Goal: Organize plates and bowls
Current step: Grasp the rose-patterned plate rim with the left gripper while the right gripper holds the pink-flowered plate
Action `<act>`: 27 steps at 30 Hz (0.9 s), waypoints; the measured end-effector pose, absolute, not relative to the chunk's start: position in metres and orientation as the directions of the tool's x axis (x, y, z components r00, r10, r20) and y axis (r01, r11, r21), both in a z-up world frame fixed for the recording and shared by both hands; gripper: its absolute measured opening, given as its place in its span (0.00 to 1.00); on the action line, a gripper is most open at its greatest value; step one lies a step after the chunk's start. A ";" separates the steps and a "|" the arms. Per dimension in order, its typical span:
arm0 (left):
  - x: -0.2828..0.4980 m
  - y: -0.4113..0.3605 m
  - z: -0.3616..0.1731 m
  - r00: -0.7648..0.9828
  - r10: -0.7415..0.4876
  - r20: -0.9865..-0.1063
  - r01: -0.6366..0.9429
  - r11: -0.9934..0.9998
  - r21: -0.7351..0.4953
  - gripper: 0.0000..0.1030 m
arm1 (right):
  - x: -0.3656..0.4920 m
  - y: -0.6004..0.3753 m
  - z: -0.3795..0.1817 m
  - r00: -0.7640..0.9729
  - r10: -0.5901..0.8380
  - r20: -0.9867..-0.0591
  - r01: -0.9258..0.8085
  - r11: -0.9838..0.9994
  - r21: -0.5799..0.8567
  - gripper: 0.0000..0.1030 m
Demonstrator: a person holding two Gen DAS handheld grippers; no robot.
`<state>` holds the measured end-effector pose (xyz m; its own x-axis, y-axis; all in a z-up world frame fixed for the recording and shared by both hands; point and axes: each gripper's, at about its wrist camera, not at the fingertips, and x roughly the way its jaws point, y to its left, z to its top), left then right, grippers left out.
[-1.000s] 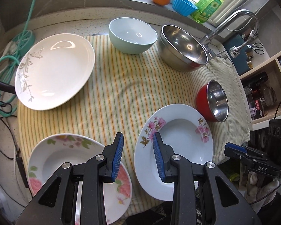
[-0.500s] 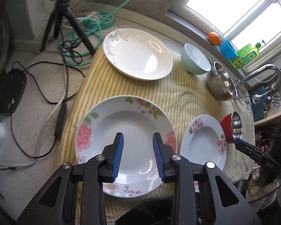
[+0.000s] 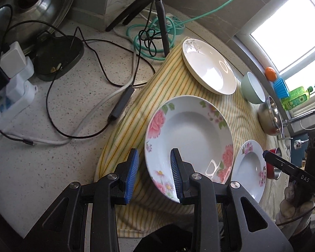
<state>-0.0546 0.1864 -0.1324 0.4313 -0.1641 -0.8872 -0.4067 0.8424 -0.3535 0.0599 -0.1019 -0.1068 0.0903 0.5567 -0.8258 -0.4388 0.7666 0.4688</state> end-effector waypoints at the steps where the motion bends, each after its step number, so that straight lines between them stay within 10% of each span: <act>1: -0.056 0.187 -0.134 0.432 -0.164 -0.887 -0.414 0.838 -0.356 0.28 | 0.062 -0.098 -0.109 0.089 0.556 -0.826 -0.438 0.767 0.469 0.42; 27: -0.038 0.186 -0.166 0.368 -0.212 -0.905 -0.384 0.852 -0.356 0.18 | 0.083 -0.042 -0.162 0.013 0.488 -0.873 -0.396 0.804 0.444 0.18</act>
